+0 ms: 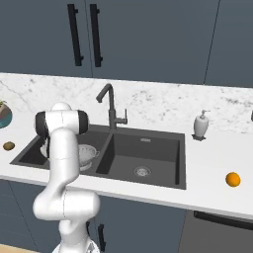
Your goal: Put the colander in the sink, put the kiwi, peach, orange in the colander, and turn on the sink faucet and pour water over the colander.
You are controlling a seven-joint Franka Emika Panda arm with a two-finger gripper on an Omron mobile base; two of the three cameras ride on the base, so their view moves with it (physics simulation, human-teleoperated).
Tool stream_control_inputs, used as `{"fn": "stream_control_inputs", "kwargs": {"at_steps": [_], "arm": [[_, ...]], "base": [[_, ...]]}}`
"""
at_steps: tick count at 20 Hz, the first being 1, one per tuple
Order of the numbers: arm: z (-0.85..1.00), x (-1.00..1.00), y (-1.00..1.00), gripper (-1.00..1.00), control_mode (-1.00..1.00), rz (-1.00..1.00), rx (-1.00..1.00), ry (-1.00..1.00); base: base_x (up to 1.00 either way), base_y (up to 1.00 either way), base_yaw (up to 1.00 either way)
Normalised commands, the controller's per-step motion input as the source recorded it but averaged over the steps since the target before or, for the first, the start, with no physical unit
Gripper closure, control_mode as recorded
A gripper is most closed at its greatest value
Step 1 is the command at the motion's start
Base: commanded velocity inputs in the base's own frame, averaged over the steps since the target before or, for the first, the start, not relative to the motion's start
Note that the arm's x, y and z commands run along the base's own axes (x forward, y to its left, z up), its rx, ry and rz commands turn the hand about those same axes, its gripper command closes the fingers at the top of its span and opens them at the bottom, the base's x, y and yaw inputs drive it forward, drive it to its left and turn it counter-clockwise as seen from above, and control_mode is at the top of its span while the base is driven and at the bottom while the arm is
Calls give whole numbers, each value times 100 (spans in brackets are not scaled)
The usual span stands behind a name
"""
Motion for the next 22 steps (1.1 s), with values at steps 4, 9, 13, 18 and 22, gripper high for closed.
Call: {"fn": "stream_control_inputs", "kwargs": {"at_steps": [4,9,13,18,22], "arm": [[2,17,-1,-100,-100,3,0,0],[19,-12,0,-100,-100,1,0,0],[24,-31,0,-100,-100,0,0,0],[44,-29,0,-100,-100,0,1,0],[57,-42,0,-100,-100,0,3,0]], "base": [[0,0,0],[0,0,0],[0,0,0],[0,0,0],[0,0,0]]}}
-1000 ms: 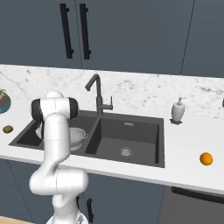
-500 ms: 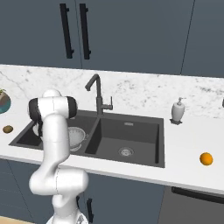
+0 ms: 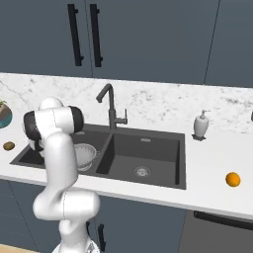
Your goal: Put the colander in the sink, put the kiwi, peach, orange in the colander, and turn on the sink faucet and pour water over the colander.
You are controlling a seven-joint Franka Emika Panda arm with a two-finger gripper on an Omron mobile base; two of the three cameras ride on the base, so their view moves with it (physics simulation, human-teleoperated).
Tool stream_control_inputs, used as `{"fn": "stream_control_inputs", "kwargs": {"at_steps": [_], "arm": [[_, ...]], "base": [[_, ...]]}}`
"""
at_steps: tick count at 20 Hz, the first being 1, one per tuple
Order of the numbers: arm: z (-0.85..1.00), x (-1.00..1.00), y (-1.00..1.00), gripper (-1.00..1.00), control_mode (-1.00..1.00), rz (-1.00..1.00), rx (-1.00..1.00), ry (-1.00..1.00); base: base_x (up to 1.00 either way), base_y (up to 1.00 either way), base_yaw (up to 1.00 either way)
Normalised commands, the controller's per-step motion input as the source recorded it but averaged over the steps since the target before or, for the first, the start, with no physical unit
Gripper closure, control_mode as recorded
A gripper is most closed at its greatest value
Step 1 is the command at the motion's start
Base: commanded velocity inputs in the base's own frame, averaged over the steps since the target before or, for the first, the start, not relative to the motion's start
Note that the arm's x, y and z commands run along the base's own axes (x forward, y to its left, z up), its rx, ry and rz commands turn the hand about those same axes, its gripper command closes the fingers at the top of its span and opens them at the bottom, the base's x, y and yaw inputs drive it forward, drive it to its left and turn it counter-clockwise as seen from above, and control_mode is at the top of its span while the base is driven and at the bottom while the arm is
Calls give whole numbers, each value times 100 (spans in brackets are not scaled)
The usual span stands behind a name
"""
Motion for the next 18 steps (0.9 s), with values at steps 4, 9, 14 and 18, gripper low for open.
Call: {"fn": "stream_control_inputs", "kwargs": {"at_steps": [4,9,14,18], "arm": [[59,-47,0,-100,-100,0,1,-1],[50,-46,0,-100,-100,-3,0,-9],[56,-24,-6,-100,-100,-14,0,0],[50,-39,-14,-100,-100,-10,0,0]], "base": [[0,0,0],[0,0,0],[0,0,0],[0,0,0]]}}
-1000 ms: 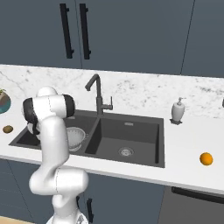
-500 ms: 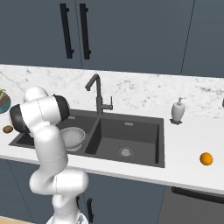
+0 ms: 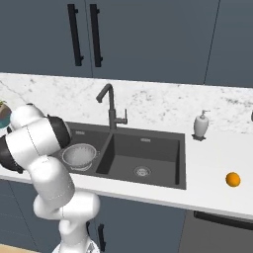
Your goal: Put the colander in the sink, put the kiwi, peach, orange in the colander, and turn on the sink faucet and pour water over the colander.
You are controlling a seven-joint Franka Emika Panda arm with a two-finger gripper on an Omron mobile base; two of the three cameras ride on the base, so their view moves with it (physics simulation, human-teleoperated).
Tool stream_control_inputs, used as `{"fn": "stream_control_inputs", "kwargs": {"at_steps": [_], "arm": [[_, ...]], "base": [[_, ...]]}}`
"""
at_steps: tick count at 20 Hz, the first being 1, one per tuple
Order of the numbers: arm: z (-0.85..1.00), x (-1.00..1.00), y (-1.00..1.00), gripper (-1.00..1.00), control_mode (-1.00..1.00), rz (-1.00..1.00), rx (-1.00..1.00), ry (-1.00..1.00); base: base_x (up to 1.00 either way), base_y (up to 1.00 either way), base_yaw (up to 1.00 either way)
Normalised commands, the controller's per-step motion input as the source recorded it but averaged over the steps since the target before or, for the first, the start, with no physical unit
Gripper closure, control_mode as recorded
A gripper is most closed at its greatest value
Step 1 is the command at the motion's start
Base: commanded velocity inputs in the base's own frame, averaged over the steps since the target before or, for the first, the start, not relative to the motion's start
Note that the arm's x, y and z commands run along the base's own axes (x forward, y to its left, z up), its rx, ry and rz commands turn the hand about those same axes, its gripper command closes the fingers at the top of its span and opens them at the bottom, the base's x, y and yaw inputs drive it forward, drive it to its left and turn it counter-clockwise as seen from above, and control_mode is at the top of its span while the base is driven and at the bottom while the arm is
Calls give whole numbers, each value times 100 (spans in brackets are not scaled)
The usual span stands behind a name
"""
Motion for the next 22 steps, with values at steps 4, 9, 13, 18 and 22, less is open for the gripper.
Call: {"fn": "stream_control_inputs", "kwargs": {"at_steps": [4,9,13,18,22], "arm": [[33,-46,-11,-100,-100,-10,0,0],[11,-42,-11,-100,-100,-2,0,0],[9,-47,-20,-100,-100,0,3,0],[12,-31,-20,-100,-100,-1,11,0],[33,-10,-26,-100,-100,-10,11,0]], "base": [[0,0,0],[0,0,0],[0,0,0],[0,0,0],[0,0,0]]}}
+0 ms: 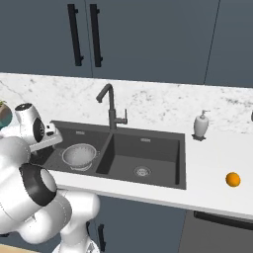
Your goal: Put the colander in the sink, put the kiwi, peach, orange in the colander, and turn on the sink faucet and pour water over the colander.
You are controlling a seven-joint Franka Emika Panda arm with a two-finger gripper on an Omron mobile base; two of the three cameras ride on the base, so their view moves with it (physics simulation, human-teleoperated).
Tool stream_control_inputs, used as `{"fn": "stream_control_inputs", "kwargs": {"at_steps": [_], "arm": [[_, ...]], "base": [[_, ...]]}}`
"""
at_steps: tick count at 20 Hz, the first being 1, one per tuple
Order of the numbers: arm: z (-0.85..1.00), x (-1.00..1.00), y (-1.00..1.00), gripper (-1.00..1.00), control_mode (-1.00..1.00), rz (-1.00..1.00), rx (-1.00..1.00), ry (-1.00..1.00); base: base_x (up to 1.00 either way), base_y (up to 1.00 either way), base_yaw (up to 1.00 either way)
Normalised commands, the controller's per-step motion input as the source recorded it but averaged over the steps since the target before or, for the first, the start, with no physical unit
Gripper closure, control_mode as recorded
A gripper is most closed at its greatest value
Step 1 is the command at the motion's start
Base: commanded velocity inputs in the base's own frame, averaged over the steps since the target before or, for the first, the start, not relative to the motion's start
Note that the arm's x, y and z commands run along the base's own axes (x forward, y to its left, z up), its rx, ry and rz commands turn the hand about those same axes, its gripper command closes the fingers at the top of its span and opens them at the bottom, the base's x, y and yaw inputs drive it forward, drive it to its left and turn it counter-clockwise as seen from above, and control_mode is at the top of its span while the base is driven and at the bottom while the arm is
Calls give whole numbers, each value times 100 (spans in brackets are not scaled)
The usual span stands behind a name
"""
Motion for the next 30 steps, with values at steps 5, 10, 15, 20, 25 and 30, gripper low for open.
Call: {"fn": "stream_control_inputs", "kwargs": {"at_steps": [5,10,15,20,25,30], "arm": [[26,0,-6,-100,-100,-29,0,3],[26,-8,-10,-100,-100,-36,2,0],[29,-2,-15,-100,-100,-18,7,0],[13,-1,19,-100,-100,3,9,0],[0,0,58,-100,-100,10,11,0],[0,0,80,-100,-100,1,8,0]], "base": [[0,0,0],[0,0,0],[0,0,0],[0,0,0],[0,0,0],[0,0,0]]}}
